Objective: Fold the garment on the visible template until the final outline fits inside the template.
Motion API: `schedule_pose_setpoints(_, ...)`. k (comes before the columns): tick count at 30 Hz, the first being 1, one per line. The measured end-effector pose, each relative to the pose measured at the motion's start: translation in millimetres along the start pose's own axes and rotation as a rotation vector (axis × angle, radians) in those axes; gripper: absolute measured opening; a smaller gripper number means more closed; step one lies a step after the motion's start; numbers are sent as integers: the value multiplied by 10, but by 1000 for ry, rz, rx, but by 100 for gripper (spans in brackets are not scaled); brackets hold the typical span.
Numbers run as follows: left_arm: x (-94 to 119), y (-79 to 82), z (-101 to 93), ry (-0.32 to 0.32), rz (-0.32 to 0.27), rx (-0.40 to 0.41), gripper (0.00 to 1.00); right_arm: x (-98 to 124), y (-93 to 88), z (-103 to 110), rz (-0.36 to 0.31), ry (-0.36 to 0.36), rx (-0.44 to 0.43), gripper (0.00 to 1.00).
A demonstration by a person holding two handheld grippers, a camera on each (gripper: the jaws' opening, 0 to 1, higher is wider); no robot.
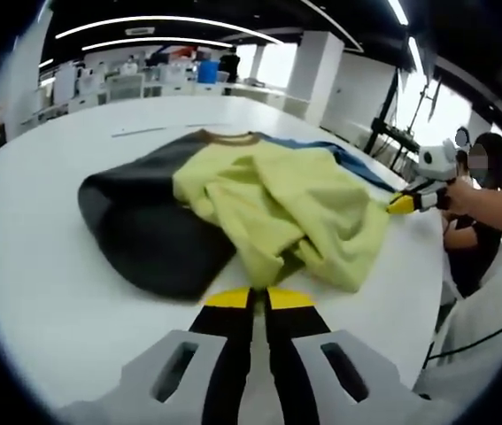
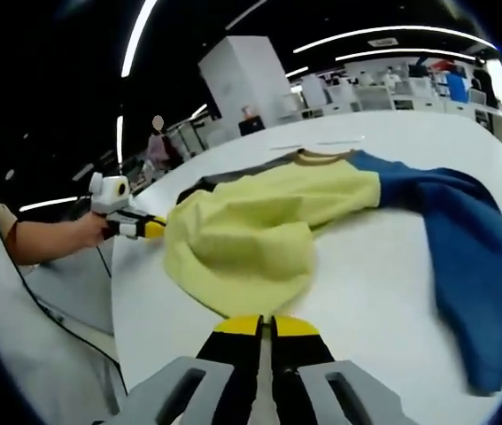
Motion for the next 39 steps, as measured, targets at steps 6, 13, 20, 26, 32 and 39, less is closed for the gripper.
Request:
schedule_pose_setpoints(6, 20, 16, -10, -1, -3, -4, 1, 42, 27, 11, -13, 2, -1, 0)
schedule_pose_setpoints(13, 116, 43, -73, -21, -9, -2, 1, 117, 27, 22, -18, 4, -2, 0)
schedule_pose_setpoints(20, 219, -3, -164, -44, -4, 14, 1, 238, 16, 58, -24, 5, 4, 0)
schedule_pose_setpoints(26, 314, -55, -249, -60, 17, 28, 0, 345, -15, 88, -20, 8, 11, 0)
schedule_pose_setpoints(32, 426, -53, -326, -77, 20, 40, 0, 431, -29, 123, -12, 14, 26, 0)
schedule_pose_setpoints(39, 549, -66, -397, -88, 3, 75, 0, 557, -33, 154, -13, 23, 29, 0)
Point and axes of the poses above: the point that each gripper's makers call its tool centre point, and the gripper's own axes: x roughly backward along the fingers, z roughly to its left, y roughly out of its top, the point moved 5 cm from there along x, roughly backward along the fingers, and after that the axes turned 9 degrees about -y, right-handed, at the moved point
